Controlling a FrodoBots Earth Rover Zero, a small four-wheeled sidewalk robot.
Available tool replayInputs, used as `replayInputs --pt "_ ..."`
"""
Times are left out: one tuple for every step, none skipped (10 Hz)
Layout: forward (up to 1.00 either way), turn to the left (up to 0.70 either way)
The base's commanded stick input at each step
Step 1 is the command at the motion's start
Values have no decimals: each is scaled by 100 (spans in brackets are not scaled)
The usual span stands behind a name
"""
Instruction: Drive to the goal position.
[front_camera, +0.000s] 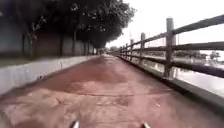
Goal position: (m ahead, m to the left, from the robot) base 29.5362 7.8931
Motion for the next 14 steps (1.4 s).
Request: replayInputs --pt "70 0" --pt "70 0" --pt "70 0" --pt "70 0" --pt "70 0" --pt "70 0" --pt "70 0" --pt "70 0" --pt "70 0" --pt "70 0" --pt "70 0" --pt "70 0" --pt "70 0" --pt "70 0"
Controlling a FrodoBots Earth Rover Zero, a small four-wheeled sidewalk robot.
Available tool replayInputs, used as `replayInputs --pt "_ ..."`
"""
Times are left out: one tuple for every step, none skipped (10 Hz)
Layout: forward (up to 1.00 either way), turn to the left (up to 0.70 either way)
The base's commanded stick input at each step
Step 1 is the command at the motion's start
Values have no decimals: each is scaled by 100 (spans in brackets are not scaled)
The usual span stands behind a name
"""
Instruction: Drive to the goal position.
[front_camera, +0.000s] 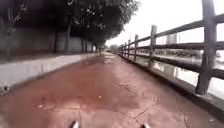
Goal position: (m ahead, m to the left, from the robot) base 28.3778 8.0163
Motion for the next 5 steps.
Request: replayInputs --pt "70 0" --pt "70 0" --pt "70 0" --pt "70 0" --pt "70 0"
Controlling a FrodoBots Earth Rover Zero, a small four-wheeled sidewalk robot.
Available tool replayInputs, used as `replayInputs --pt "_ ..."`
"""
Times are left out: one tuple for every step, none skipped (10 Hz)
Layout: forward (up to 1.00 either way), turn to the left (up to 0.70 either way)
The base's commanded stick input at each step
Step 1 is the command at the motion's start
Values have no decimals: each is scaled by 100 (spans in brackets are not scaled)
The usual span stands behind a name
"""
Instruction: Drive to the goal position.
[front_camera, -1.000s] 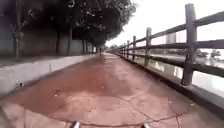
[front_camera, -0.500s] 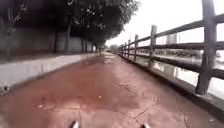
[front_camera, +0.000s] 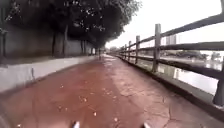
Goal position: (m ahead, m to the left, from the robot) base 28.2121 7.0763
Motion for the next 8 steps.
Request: replayInputs --pt "70 0" --pt "70 0" --pt "70 0" --pt "70 0" --pt "70 0" --pt "70 0" --pt "70 0" --pt "70 0"
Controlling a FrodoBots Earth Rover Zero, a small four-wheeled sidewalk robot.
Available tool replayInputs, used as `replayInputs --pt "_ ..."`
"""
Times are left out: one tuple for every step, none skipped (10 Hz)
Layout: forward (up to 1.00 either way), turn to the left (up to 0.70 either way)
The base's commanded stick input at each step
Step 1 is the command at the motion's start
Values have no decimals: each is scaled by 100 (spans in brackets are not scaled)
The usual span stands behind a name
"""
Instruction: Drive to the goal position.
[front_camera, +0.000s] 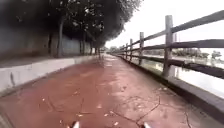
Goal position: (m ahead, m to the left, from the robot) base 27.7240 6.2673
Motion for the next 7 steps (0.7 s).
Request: replayInputs --pt "70 0" --pt "70 0" --pt "70 0" --pt "70 0" --pt "70 0" --pt "70 0" --pt "70 0"
